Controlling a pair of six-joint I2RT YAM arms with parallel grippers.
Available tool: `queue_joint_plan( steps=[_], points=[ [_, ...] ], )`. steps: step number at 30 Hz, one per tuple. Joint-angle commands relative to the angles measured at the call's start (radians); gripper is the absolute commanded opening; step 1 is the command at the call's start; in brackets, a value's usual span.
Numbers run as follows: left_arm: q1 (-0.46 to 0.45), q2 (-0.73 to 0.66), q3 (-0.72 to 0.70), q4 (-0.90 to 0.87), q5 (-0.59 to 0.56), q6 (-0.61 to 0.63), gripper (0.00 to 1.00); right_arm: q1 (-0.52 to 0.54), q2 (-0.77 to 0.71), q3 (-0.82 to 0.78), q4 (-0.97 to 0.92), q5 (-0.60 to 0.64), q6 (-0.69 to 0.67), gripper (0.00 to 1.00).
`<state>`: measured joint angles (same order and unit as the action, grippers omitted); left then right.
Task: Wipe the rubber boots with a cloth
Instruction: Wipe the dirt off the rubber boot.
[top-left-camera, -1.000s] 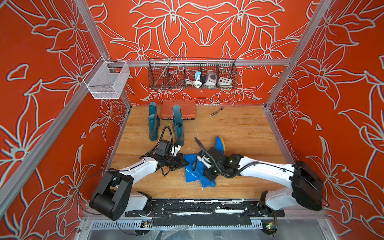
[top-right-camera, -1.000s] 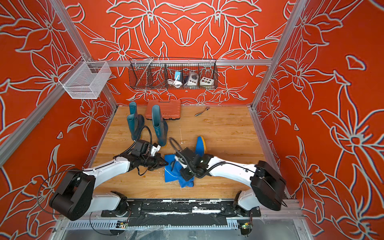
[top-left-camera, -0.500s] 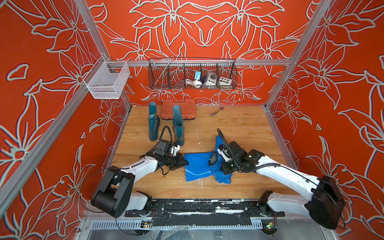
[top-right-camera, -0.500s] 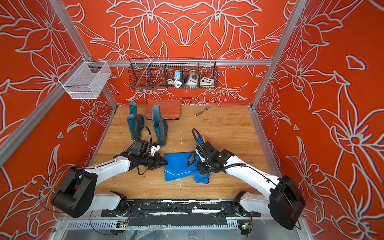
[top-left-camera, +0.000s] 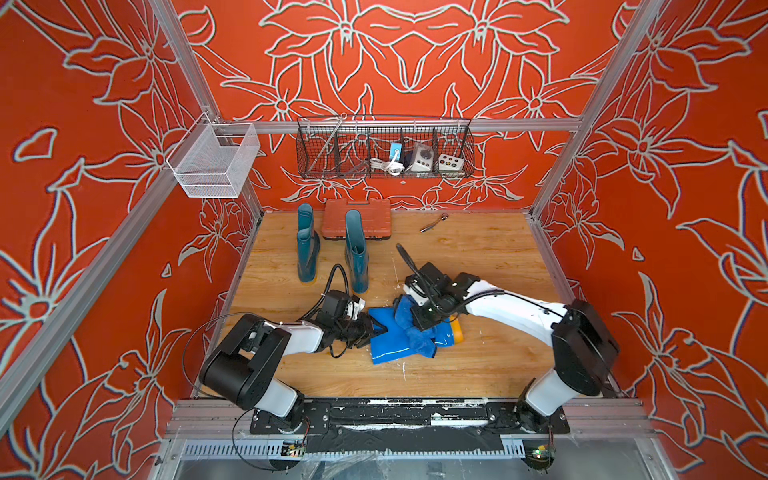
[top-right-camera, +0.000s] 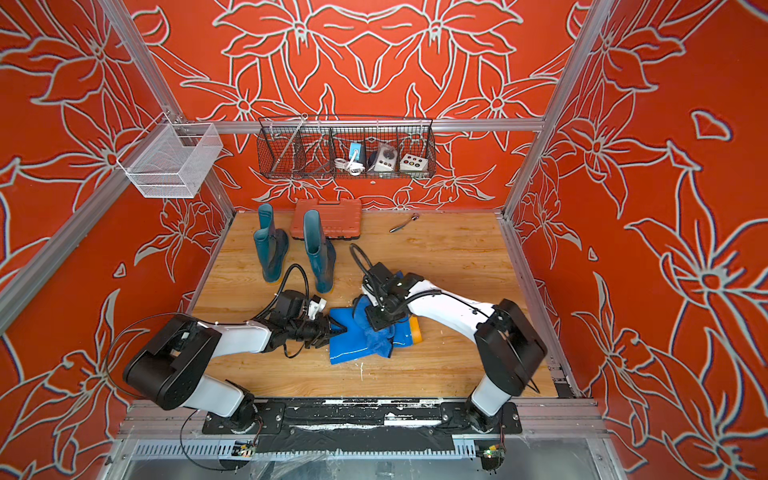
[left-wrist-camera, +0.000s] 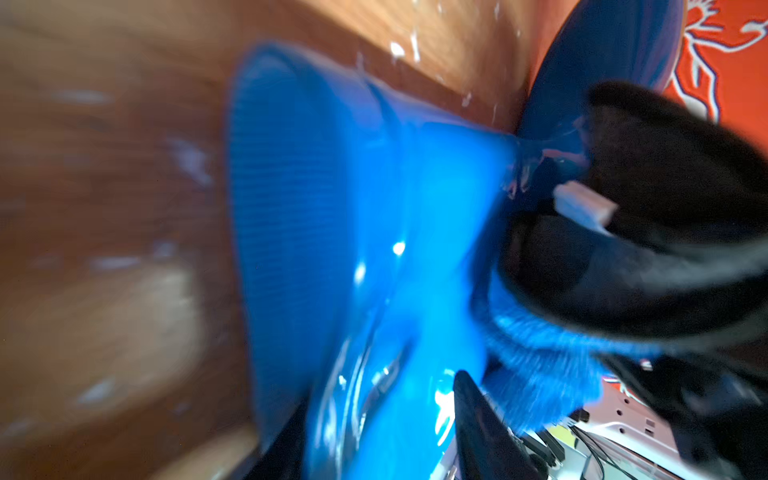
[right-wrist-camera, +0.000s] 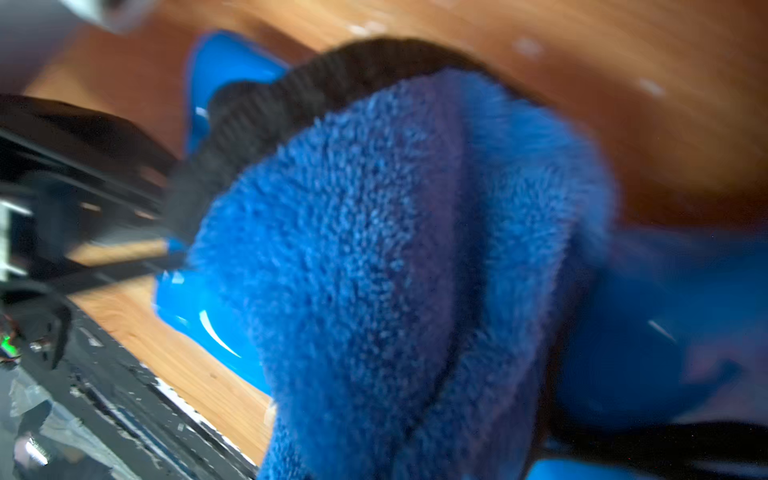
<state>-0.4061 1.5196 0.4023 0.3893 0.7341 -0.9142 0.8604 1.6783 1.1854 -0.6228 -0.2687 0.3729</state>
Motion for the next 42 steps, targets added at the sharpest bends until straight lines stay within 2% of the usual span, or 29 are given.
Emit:
queue_joint_plan(
  steps=[1, 3, 5, 6, 8, 11, 14, 18, 20, 23, 27, 29, 32, 35, 39, 42],
  points=[
    [-0.047, 0.055, -0.003, 0.112, -0.042, -0.07, 0.43, 0.019, 0.054, 0.064, 0.045, -0.038, -0.026, 0.0],
    [-0.05, 0.063, -0.002, 0.11, -0.044, -0.072, 0.3, -0.021, 0.078, 0.078, 0.03, -0.033, -0.033, 0.0],
    [-0.045, 0.045, 0.005, 0.068, -0.048, -0.048, 0.09, -0.102, 0.082, 0.079, -0.01, -0.022, -0.06, 0.0],
    [-0.044, 0.03, 0.009, 0.035, -0.053, -0.031, 0.03, -0.144, 0.076, 0.075, -0.032, -0.002, -0.077, 0.0],
    [-0.04, -0.017, 0.026, -0.051, -0.066, 0.018, 0.0, -0.265, 0.047, 0.059, -0.07, 0.049, -0.112, 0.0],
    [-0.04, -0.081, 0.052, -0.166, -0.087, 0.082, 0.0, -0.418, 0.015, 0.045, -0.074, 0.018, -0.121, 0.0],
    [-0.04, -0.122, 0.076, -0.233, -0.091, 0.123, 0.0, -0.365, -0.006, 0.078, -0.087, 0.022, -0.125, 0.0],
    [-0.04, -0.139, 0.119, -0.286, -0.085, 0.18, 0.0, -0.125, 0.059, 0.136, -0.089, 0.02, -0.114, 0.0],
    [-0.04, -0.162, 0.152, -0.346, -0.088, 0.232, 0.0, -0.061, 0.111, 0.163, -0.107, 0.009, -0.111, 0.0],
    [-0.04, -0.231, 0.187, -0.451, -0.103, 0.314, 0.0, -0.121, 0.143, 0.189, -0.167, 0.085, -0.162, 0.0],
    [-0.041, -0.322, 0.199, -0.552, -0.116, 0.384, 0.0, -0.358, 0.183, 0.277, -0.224, 0.14, -0.199, 0.0],
    [-0.041, -0.35, 0.195, -0.574, -0.113, 0.391, 0.0, -0.421, 0.21, 0.368, -0.266, 0.16, -0.201, 0.0],
    [-0.04, -0.375, 0.192, -0.594, -0.118, 0.393, 0.0, -0.404, 0.188, 0.421, -0.263, 0.135, -0.184, 0.0],
    [-0.04, -0.383, 0.181, -0.572, -0.119, 0.378, 0.0, -0.317, 0.149, 0.378, -0.239, 0.106, -0.168, 0.0],
    [-0.041, -0.38, 0.181, -0.554, -0.123, 0.361, 0.0, -0.189, 0.106, 0.242, -0.192, 0.055, -0.103, 0.0],
    [-0.04, -0.393, 0.182, -0.565, -0.14, 0.349, 0.0, -0.081, 0.019, 0.107, -0.146, 0.041, -0.027, 0.0]
  ],
)
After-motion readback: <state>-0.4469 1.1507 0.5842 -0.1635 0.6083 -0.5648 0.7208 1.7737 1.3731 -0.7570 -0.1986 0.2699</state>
